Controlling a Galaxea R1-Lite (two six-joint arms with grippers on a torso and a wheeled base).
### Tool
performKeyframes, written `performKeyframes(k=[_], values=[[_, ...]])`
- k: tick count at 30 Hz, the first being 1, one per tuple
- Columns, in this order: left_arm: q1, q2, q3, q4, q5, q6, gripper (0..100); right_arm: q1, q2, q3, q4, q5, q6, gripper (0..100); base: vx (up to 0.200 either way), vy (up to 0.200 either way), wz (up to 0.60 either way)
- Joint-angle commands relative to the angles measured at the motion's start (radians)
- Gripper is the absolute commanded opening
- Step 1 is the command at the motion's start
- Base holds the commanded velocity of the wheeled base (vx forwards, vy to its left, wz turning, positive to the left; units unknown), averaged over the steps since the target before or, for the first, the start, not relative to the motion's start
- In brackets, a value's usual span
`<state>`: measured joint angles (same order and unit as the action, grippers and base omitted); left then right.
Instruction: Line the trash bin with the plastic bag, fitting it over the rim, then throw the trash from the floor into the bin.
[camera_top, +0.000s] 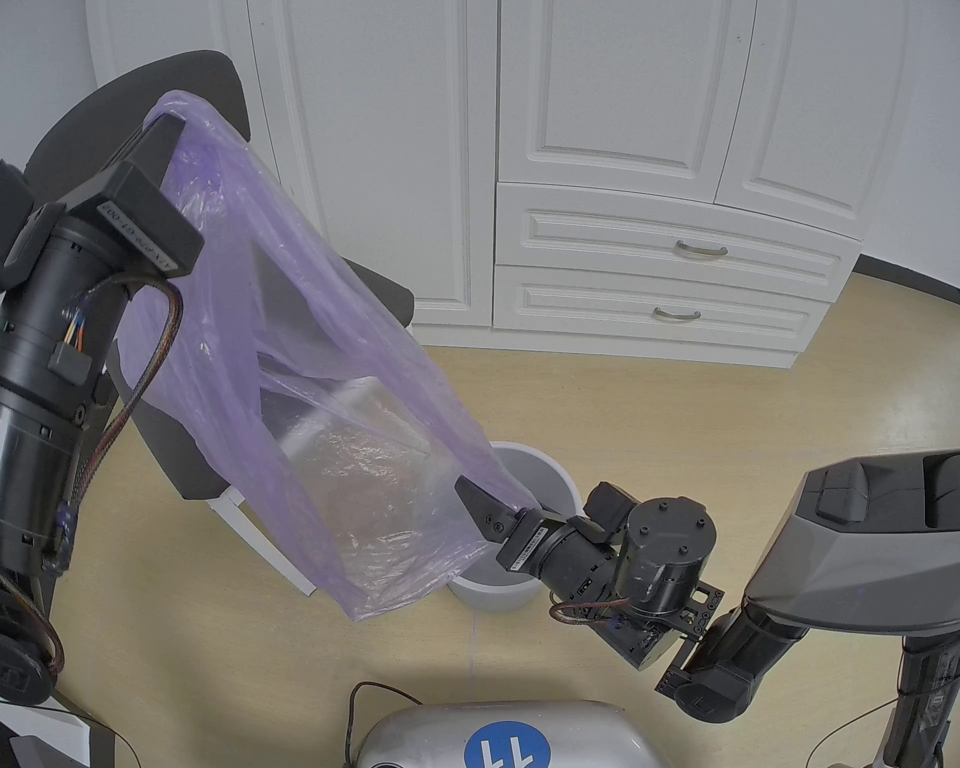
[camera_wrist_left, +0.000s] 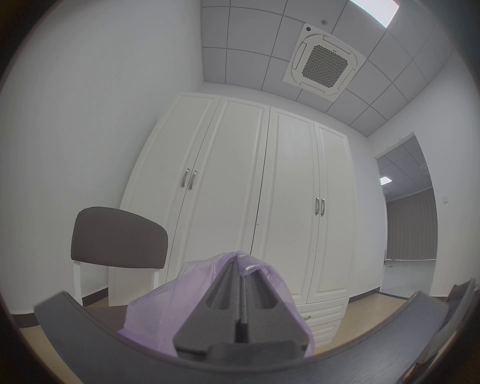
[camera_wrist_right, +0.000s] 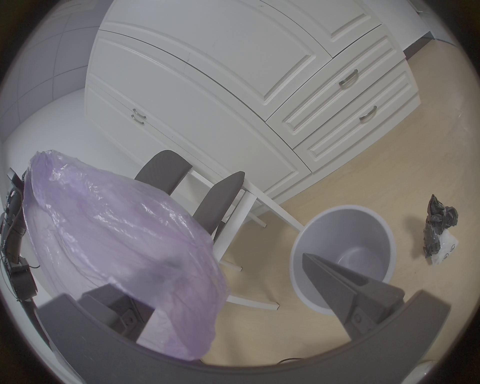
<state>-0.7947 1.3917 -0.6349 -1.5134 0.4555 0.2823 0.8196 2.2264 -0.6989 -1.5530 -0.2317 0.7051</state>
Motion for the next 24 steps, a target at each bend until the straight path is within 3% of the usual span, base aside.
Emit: performKeyframes(k=[1, 13, 17, 24], values=[[0.000, -0.005, 0.000, -0.001, 0.000, 0.000, 0, 0.000, -0.008, -0.001, -0.018, 0.000, -0.003, 100, 0.000, 0.000, 0.00], [0.000, -0.002, 0.000, -0.001, 0.000, 0.000, 0, -0.002, -0.036, 0.001, -0.018, -0.003, -0.009, 100, 0.000, 0.000, 0.00], [0.000, 0.000, 0.000, -0.001, 0.000, 0.000, 0, -0.002, -0.056, 0.018, -0.018, -0.003, -0.050, 100, 0.000, 0.000, 0.00], [0.002, 0.000, -0.002, -0.001, 0.000, 0.000, 0, 0.009, -0.050, 0.021, -0.018, -0.047, -0.081, 100, 0.000, 0.000, 0.00]])
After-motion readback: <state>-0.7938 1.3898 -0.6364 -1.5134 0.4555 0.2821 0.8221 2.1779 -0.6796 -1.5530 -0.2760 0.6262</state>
